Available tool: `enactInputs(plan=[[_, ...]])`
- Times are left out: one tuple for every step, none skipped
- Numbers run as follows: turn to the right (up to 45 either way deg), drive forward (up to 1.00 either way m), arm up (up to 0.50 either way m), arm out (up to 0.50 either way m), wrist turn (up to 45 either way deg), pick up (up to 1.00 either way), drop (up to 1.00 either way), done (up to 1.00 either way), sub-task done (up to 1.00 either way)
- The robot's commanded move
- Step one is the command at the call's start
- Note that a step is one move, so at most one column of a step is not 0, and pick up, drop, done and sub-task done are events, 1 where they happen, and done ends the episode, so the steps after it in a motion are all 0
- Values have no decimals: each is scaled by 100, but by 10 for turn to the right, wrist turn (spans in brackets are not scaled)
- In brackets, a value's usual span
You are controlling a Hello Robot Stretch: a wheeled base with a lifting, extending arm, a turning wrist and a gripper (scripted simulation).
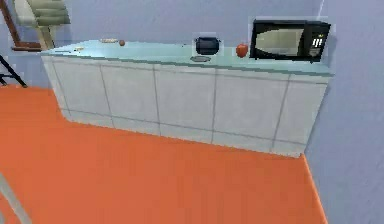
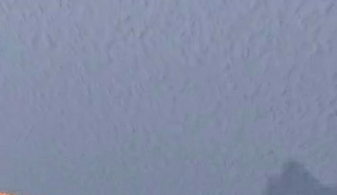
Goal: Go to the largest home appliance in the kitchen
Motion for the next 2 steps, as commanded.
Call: enactInputs(plan=[[0, 100, 0, 0, 0, 0, 0, 0, 0], [30, 0, 0, 0, 0, 0, 0, 0, 0]])
